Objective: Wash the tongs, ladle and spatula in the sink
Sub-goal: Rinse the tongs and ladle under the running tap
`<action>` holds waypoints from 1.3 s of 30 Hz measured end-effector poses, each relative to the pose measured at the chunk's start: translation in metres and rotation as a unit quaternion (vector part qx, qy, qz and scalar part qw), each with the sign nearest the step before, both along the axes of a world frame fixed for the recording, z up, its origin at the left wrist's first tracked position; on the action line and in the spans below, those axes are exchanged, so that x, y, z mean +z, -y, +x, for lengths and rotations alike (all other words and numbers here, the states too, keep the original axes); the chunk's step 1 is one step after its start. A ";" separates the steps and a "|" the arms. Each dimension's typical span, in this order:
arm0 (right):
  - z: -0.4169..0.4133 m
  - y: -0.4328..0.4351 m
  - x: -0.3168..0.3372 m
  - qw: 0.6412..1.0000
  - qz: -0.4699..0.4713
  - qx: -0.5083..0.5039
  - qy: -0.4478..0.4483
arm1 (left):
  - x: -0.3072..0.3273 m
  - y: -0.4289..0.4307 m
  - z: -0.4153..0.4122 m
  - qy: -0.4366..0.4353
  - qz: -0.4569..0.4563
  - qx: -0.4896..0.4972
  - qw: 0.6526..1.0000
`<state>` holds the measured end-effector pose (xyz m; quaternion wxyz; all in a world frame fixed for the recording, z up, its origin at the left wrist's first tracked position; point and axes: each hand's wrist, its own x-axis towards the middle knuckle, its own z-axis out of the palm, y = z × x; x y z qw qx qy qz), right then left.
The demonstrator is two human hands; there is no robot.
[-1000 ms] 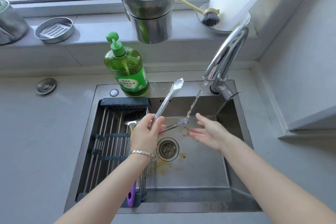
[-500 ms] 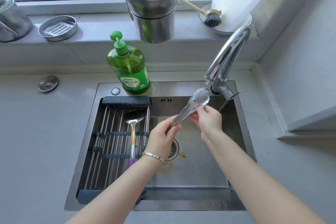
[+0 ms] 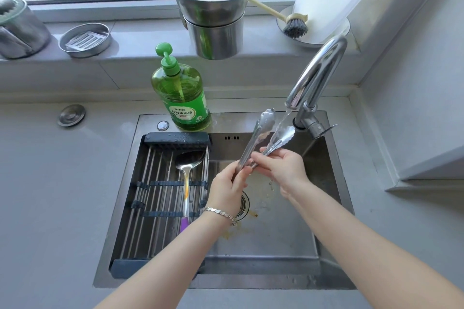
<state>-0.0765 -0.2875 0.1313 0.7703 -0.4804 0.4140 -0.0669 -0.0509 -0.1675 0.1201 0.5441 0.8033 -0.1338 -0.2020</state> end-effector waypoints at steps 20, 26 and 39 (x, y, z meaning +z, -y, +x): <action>0.010 0.019 0.011 0.996 0.079 -0.026 0.018 | 0.006 0.001 0.019 -0.643 -0.059 -0.007 0.764; 0.016 0.014 0.001 0.999 0.043 -0.009 0.010 | 0.008 -0.001 0.015 -0.623 -0.039 -0.054 0.779; 0.020 0.022 -0.009 0.987 -0.033 -0.085 -0.134 | 0.011 -0.005 0.014 -0.599 0.026 -0.103 0.794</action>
